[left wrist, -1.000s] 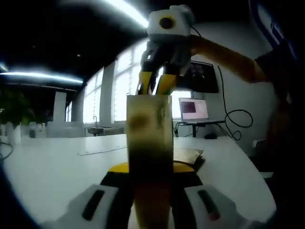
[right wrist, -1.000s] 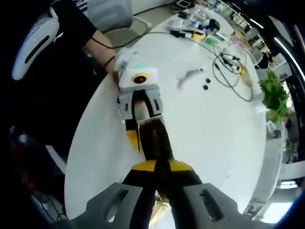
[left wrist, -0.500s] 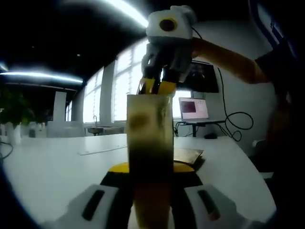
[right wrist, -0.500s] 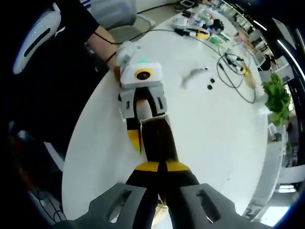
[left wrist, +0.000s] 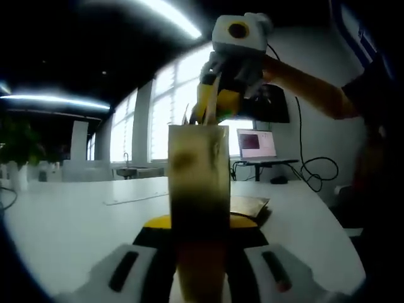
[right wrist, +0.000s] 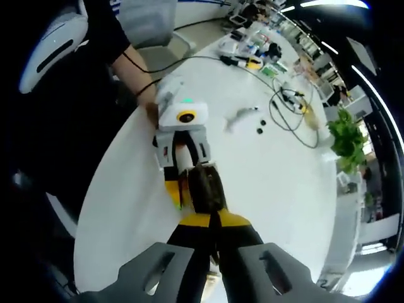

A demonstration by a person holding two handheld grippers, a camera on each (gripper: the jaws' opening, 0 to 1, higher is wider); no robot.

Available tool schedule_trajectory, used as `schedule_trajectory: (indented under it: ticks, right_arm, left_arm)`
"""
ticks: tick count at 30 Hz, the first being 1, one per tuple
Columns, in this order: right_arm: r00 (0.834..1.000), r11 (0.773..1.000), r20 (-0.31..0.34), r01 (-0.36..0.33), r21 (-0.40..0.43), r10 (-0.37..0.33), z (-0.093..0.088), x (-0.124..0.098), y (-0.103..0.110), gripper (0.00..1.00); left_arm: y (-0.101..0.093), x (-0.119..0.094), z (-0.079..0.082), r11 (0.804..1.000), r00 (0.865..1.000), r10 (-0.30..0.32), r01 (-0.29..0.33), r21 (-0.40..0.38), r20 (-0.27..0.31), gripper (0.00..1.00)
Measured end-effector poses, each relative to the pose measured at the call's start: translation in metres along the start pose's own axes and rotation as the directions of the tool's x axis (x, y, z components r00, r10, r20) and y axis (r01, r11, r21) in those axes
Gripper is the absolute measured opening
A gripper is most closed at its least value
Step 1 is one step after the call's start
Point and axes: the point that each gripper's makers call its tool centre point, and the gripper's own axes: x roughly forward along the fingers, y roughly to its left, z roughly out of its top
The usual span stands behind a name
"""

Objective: Extract single mask from mask box in order stack masks on table

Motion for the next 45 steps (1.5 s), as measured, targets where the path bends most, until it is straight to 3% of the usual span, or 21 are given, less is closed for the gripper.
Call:
schedule_trajectory:
  ticks: [5,11,16,21,29,36,41,45]
  right_arm:
    - [0.991,0.994,0.077,0.105,0.032,-0.107,0.003,-0.015,-0.007,0.0]
    - [0.957,0.967,0.17,0.21,0.145,-0.234,0.007,-0.029,-0.016,0.0]
    - [0.938,0.951,0.191,0.257,0.171,-0.288,0.002,-0.032,-0.017,0.0]
    - [0.901,0.917,0.205,0.344,0.199,-0.383,0.003,-0.041,-0.023,0.0]
    - [0.866,0.889,0.233,0.388,0.245,-0.442,0.002,-0.048,-0.02,0.0]
    - [0.809,0.835,0.251,0.449,0.318,-0.531,0.002,-0.061,-0.025,0.0]
    - [0.783,0.809,0.266,0.455,0.371,-0.563,-0.002,-0.064,-0.028,0.0]
    - [0.744,0.777,0.275,0.489,0.397,-0.609,0.002,-0.071,-0.031,0.0]
  left_arm:
    - [0.0,0.0,0.0,1.0,1.0,0.001,-0.001,-0.002,-0.001,0.31]
    - [0.0,-0.001,0.0,1.0,1.0,0.001,-0.001,-0.001,-0.001,0.31]
    - [0.001,-0.001,-0.001,1.0,1.0,0.002,-0.002,-0.002,-0.001,0.31]
    - [0.002,0.0,0.0,1.0,1.0,0.003,-0.003,-0.004,-0.001,0.31]
    - [0.003,0.0,0.0,1.0,1.0,0.002,-0.002,-0.004,-0.001,0.31]
    - [0.002,0.0,0.0,1.0,1.0,0.003,-0.003,-0.004,-0.001,0.31]
    - [0.003,0.0,-0.001,1.0,1.0,0.004,-0.004,-0.006,-0.001,0.31]
    - [0.003,0.0,-0.001,1.0,1.0,0.005,-0.005,-0.007,-0.001,0.31]
